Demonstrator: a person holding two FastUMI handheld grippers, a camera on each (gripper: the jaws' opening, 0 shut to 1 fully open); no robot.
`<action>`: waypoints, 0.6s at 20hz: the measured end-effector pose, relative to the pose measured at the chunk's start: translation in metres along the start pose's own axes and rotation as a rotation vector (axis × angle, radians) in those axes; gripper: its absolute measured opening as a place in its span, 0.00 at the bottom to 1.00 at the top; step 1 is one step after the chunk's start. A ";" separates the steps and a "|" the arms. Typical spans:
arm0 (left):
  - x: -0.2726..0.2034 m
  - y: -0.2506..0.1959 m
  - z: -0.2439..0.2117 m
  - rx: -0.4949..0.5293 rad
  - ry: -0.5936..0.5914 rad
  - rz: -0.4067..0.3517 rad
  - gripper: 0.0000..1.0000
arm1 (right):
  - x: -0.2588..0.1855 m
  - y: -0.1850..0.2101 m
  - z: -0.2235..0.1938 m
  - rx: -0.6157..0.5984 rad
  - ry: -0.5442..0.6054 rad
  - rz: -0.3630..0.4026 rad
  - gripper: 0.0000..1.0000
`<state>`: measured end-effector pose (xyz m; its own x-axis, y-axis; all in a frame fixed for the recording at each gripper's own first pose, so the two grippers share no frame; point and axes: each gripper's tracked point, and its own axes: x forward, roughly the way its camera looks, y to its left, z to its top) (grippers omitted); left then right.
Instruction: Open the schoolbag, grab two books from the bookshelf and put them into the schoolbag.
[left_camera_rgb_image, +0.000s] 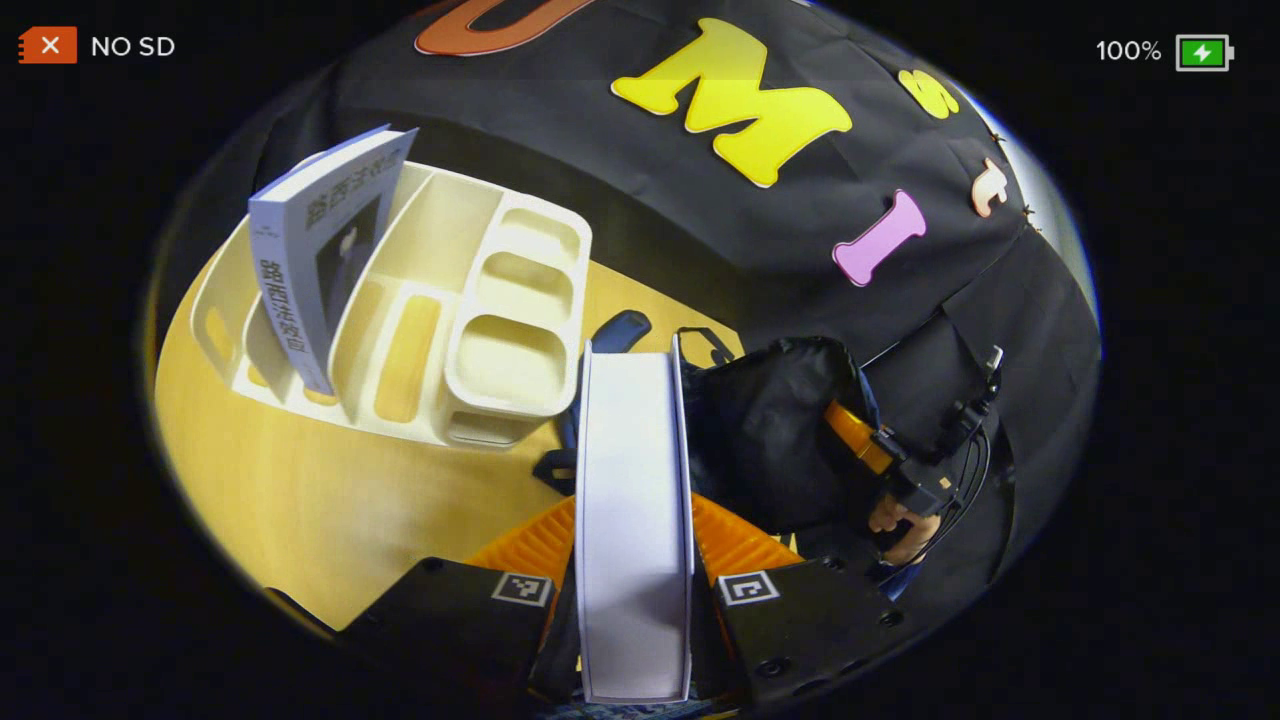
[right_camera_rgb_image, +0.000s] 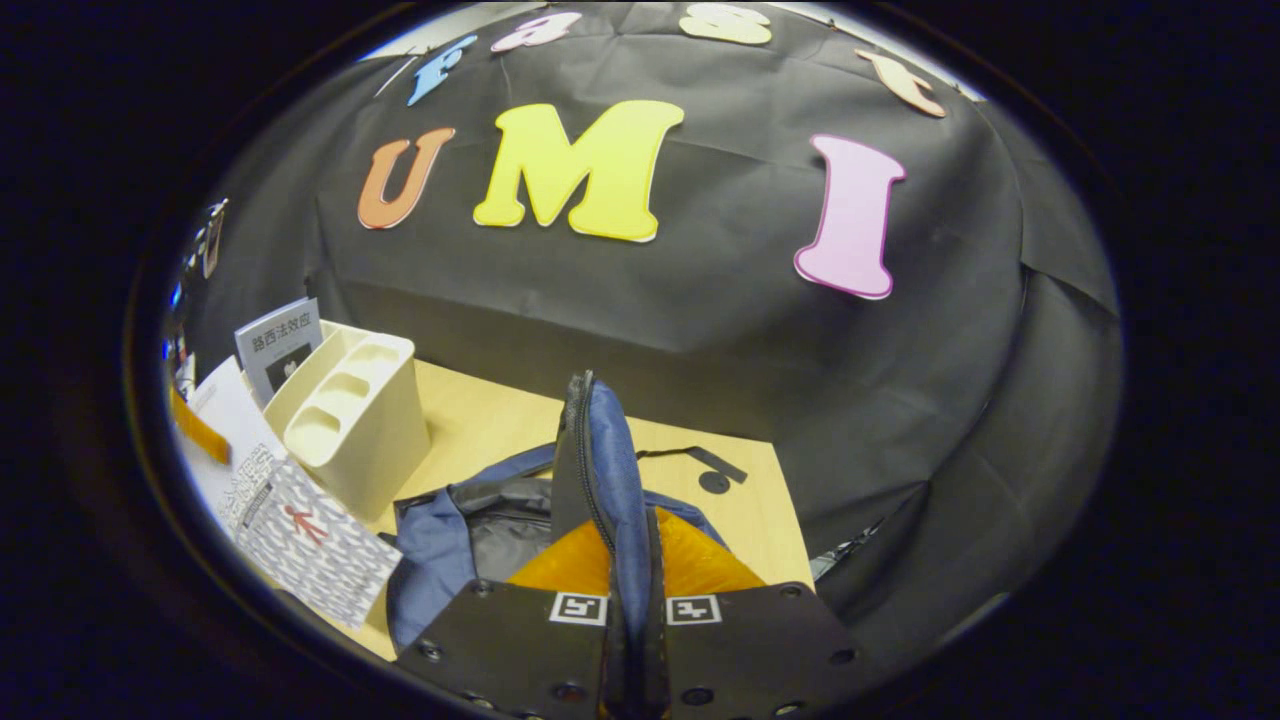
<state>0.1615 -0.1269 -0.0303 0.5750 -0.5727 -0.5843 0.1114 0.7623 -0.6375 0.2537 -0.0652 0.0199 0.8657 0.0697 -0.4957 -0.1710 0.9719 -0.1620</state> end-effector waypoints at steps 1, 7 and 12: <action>0.011 -0.007 0.002 -0.007 -0.006 -0.013 0.46 | 0.001 -0.004 0.004 0.004 0.002 -0.003 0.07; 0.090 -0.031 0.020 -0.076 -0.014 0.000 0.51 | -0.005 -0.003 0.019 -0.021 -0.020 -0.007 0.07; 0.149 -0.049 0.021 -0.197 -0.009 -0.042 0.46 | -0.009 -0.005 0.027 -0.029 -0.024 -0.008 0.07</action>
<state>0.2582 -0.2431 -0.0756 0.5804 -0.5997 -0.5510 -0.0244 0.6635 -0.7478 0.2592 -0.0649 0.0485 0.8782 0.0674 -0.4735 -0.1768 0.9656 -0.1905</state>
